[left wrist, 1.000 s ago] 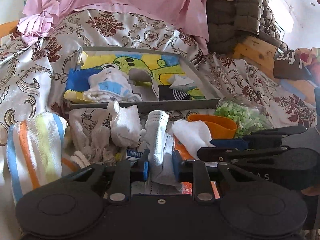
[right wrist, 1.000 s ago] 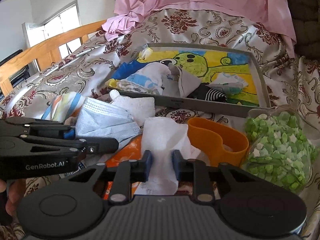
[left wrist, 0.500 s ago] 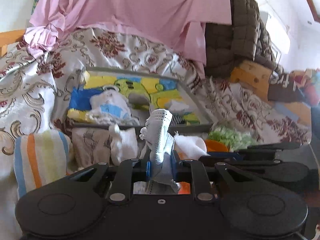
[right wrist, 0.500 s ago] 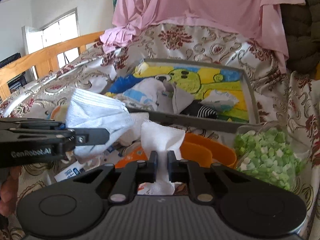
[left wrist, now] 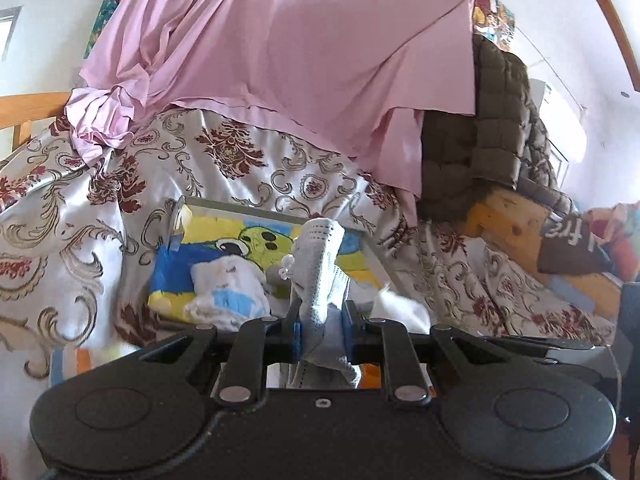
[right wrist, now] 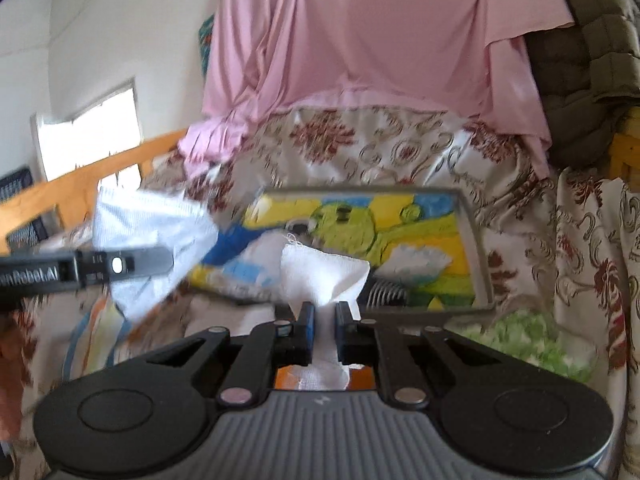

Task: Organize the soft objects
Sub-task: 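Carry the sock and tissue onto the painted tray and open both tools, then lift both open tools off the tray and move back over the pile, then grasp another white sock with the left tool while the right tool grasps the orange silicone piece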

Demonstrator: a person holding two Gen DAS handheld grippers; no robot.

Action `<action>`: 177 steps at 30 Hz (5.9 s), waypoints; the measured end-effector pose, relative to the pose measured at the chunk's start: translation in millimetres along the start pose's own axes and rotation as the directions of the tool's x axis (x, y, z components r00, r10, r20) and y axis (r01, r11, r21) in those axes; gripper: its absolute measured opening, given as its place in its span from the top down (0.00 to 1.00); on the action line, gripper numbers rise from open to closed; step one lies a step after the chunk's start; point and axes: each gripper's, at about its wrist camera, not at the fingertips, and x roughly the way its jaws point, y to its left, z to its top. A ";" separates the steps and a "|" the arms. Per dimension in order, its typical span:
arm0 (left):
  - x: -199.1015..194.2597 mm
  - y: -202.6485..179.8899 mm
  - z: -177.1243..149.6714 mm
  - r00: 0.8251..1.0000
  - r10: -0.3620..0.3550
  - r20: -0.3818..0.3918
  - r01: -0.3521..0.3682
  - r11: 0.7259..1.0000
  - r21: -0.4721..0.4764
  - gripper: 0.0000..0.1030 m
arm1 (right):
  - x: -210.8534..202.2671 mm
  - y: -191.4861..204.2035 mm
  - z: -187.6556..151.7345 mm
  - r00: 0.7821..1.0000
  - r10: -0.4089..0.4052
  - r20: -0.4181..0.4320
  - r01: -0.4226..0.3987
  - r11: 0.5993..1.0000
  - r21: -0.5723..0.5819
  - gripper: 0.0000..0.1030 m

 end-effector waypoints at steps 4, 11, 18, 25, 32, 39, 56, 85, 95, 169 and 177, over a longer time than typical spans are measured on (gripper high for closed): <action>36.6 7.3 20.6 1.000 0.007 0.006 -0.007 0.999 -0.032 0.80 | 21.1 -18.1 21.2 0.998 0.002 0.060 -0.005 0.998 0.058 0.89; 127.4 8.3 53.3 1.000 0.011 -0.012 -0.012 1.000 -0.028 0.80 | 74.3 -64.9 50.3 0.997 -0.036 0.069 0.021 0.977 0.210 0.89; 202.3 4.2 47.9 0.986 0.008 -0.164 -0.016 0.999 -0.046 0.79 | 113.0 -100.7 51.1 0.999 -0.053 0.004 0.048 0.935 0.352 0.89; 231.6 14.3 37.9 0.965 0.021 -0.260 -0.057 0.990 -0.132 0.75 | 124.5 -114.3 39.9 0.999 -0.031 -0.028 0.040 0.903 0.428 0.86; 224.2 19.0 38.4 0.961 0.083 -0.264 -0.124 0.982 -0.143 0.53 | 131.2 -106.7 37.0 0.996 -0.040 -0.086 0.071 0.912 0.404 0.73; 203.2 17.5 39.9 0.960 0.117 -0.256 -0.157 0.978 -0.140 0.38 | 123.9 -106.2 35.0 0.993 -0.044 -0.108 0.085 0.908 0.411 0.65; 80.7 -22.3 79.0 0.985 0.161 -0.065 -0.164 0.985 -0.051 0.09 | 8.8 -67.6 73.1 0.991 -0.097 0.095 0.067 0.959 0.276 0.21; -93.8 -94.2 6.0 0.986 0.125 0.114 -0.132 0.990 0.054 0.01 | -151.8 -6.9 6.2 0.958 -0.166 0.234 0.128 0.977 0.168 0.00; -135.6 -68.4 -38.7 0.971 0.230 0.071 -0.235 0.969 0.081 0.01 | -169.4 14.3 -23.6 0.972 -0.179 0.155 0.154 0.975 0.162 0.00; -16.6 11.6 -30.6 0.947 0.312 -0.079 -0.298 0.942 0.154 0.01 | -17.9 12.2 -24.7 0.968 -0.171 -0.185 0.139 0.975 -0.174 0.00; 13.5 19.3 -31.3 0.966 0.254 -0.052 -0.240 0.950 0.200 0.01 | 0.6 11.8 -25.9 0.970 -0.183 -0.162 0.141 0.961 -0.238 0.00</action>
